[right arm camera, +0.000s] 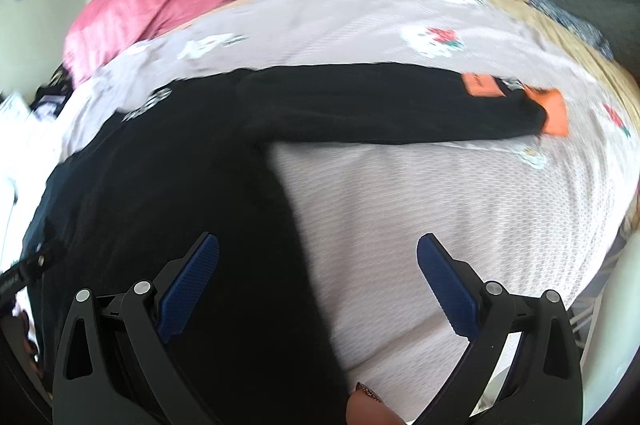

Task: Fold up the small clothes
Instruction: 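Move the right gripper to the orange sleeve cuff and grasp it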

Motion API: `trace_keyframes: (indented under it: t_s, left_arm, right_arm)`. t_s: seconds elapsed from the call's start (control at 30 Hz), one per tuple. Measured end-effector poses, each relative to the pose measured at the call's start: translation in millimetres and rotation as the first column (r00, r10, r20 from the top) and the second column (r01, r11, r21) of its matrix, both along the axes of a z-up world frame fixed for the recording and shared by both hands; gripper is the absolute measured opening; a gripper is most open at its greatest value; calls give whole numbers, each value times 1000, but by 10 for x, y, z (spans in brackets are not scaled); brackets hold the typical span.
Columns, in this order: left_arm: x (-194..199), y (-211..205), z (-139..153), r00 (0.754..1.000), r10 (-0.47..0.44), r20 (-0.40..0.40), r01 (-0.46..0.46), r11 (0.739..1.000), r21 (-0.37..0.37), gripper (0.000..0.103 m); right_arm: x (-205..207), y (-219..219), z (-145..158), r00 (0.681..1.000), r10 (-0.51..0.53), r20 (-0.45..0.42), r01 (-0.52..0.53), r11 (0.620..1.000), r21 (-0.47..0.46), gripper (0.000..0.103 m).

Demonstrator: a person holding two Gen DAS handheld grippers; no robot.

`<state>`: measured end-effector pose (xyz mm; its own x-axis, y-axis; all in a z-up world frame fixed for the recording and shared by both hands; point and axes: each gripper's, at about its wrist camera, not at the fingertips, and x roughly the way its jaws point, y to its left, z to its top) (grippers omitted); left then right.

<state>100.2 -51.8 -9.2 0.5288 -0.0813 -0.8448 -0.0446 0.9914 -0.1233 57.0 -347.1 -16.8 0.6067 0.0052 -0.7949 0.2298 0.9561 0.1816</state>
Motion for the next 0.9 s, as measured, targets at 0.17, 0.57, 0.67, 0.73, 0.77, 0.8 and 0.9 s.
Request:
trace_keyframes:
  t_s: [0.17,0.57,0.67,0.73,0.77,0.8,0.9]
  left_arm:
    - [128,-41,-31,1000,-12,-12,12,1000,8,94]
    - [470,-132,-66,999,-44,-33,44,999,10,94]
    - [568,-161,-84,998,-53,-41,54,998,13,94]
    - [630,-171,-86,997,-57,-43,57,998,11,94]
    - [663,-170,-84,998,-56,-43,56,998,10,94]
    - [702,-169,-82,998,-55,-42,55,998,10,94]
    - [798,-160,-83,998,-54,-42,54,998,8,94]
  right_arm:
    - [121,-353,-38,996,-93,-15,94,995,31,99]
    - [305,-1164,-123,957,-288,-38,290,953,86,99]
    - [338,-1355,-172,941,-334,-52,338,933,124,99]
    - [372,-1472,-200,930,-363,-57,367,920,136,99]
    - [391,-1537,-217,924,-379,-60,383,913,141,99]
    - [411,-1604,-238,917,-393,-65,398,905,152,99]
    - [423,-1712,-273,903,-426,-62,430,886,175,99]
